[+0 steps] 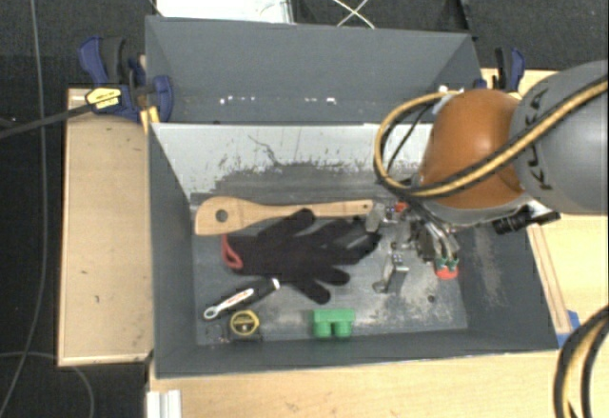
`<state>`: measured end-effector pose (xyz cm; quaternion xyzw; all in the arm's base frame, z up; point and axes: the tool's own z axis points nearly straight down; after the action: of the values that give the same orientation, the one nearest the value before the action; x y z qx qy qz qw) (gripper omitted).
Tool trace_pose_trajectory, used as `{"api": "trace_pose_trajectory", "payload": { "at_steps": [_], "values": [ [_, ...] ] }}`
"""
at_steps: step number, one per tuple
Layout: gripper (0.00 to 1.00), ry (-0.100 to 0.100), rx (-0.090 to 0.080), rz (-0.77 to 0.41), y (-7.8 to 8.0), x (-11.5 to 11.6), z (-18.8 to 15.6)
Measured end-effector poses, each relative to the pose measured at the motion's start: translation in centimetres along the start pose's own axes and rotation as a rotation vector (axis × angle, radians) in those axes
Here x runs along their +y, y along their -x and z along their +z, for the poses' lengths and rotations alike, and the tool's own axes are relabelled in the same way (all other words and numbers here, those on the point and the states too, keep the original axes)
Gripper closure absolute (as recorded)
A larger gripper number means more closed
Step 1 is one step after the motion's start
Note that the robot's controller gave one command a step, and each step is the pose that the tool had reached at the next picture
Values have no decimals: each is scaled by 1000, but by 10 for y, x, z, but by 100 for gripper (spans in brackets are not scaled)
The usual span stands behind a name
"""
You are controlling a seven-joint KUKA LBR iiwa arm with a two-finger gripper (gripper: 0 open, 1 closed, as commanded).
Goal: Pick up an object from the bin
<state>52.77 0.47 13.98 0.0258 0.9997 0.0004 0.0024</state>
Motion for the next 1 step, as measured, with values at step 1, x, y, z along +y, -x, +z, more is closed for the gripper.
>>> {"api": "trace_pose_trajectory", "payload": {
  "at_steps": [1],
  "values": [
    [0,0,-10,33,-12,10,15]
  ]
}}
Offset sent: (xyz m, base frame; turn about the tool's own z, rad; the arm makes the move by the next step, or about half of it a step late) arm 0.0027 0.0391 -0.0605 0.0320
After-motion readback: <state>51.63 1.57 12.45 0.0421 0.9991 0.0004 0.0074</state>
